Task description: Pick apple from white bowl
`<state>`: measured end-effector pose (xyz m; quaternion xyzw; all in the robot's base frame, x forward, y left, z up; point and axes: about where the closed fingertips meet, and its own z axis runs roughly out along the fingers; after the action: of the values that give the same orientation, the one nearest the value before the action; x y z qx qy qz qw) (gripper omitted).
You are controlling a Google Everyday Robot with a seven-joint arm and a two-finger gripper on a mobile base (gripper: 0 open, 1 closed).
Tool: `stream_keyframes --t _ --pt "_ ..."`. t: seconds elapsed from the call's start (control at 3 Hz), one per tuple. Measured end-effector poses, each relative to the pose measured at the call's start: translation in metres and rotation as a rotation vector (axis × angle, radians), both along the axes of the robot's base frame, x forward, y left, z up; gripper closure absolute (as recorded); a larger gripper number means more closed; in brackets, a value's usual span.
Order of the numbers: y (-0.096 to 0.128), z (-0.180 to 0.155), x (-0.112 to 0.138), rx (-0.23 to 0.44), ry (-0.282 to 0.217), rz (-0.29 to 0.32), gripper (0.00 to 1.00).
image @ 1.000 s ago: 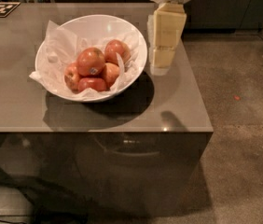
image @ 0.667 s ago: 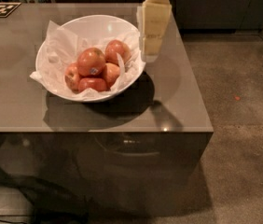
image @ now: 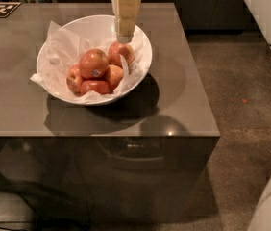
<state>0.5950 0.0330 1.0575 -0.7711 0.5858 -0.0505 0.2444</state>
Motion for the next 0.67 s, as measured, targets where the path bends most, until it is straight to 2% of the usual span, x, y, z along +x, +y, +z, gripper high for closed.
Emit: stream_keyframes --t 0.33,0.67 --pt "0.0 0.0 0.0 0.0 0.0 0.0 0.0" --pt "0.023 -0.023 0.0 0.021 0.045 0.017 0.0"
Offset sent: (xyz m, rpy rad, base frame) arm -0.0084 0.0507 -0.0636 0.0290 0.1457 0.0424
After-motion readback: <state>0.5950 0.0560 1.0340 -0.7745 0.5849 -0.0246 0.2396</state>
